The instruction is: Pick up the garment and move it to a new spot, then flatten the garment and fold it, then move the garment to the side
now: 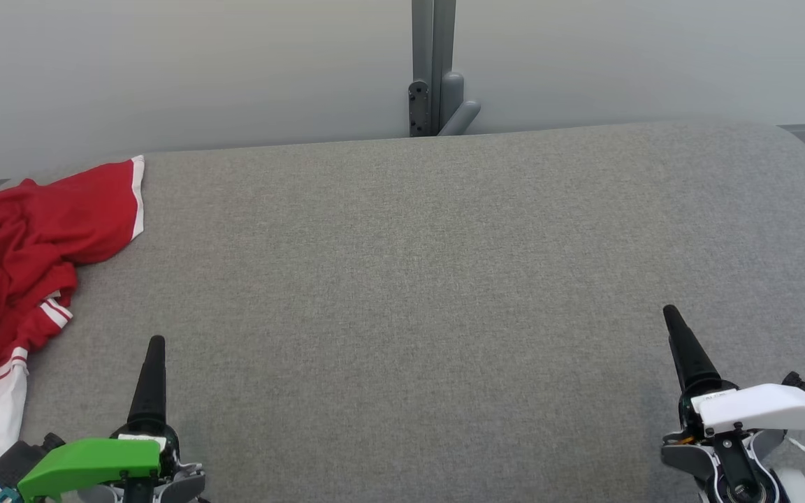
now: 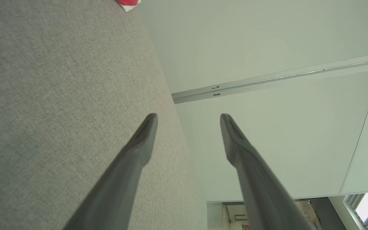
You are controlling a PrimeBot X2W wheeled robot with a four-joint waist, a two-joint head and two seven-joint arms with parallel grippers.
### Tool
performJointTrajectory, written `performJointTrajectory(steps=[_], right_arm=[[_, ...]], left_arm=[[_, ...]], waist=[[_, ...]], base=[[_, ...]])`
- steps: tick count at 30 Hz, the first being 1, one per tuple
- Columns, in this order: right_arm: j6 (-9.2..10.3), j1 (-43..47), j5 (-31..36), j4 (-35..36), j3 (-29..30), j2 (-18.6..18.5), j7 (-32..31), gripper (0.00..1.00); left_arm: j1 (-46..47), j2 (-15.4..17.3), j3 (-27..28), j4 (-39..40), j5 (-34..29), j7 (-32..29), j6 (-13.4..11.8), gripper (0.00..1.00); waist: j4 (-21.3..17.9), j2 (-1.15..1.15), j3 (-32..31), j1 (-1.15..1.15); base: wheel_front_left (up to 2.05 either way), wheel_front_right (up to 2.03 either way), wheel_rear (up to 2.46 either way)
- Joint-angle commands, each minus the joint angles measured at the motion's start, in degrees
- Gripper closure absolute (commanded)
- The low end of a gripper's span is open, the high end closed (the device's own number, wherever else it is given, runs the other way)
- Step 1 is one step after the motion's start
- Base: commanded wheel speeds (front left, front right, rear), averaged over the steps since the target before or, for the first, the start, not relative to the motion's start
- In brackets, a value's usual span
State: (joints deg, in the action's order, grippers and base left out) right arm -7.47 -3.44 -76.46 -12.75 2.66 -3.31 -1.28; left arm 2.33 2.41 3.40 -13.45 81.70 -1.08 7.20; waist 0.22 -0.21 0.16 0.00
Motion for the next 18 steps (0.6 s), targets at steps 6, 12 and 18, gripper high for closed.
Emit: performJointTrajectory(steps=[6,12,18], right_arm=[[-0.01,-0.5,12.4,3.4,-1.2,-1.4,2.0,0.00],[-0.01,0.1,20.5,4.7,-2.1,-1.9,3.3,0.00],[-0.01,0.4,27.1,4.8,-2.9,-2.3,4.5,0.00]], left_arm=[[0.4,1.0,-1.2,1.3,-9.4,1.8,-0.7,0.00],[0.2,1.4,-1.8,0.8,-17.2,3.1,-1.5,0.00],[-0.3,1.7,-2.1,0.4,-23.9,4.4,-1.6,0.00]], waist=[[0.1,0.04,0.0,0.00],[0.2,0.05,-0.1,0.00],[0.1,0.06,-0.2,0.00]], base=[[0.00,0.00,0.00],[0.00,0.00,0.00],[0.00,0.00,0.00]])
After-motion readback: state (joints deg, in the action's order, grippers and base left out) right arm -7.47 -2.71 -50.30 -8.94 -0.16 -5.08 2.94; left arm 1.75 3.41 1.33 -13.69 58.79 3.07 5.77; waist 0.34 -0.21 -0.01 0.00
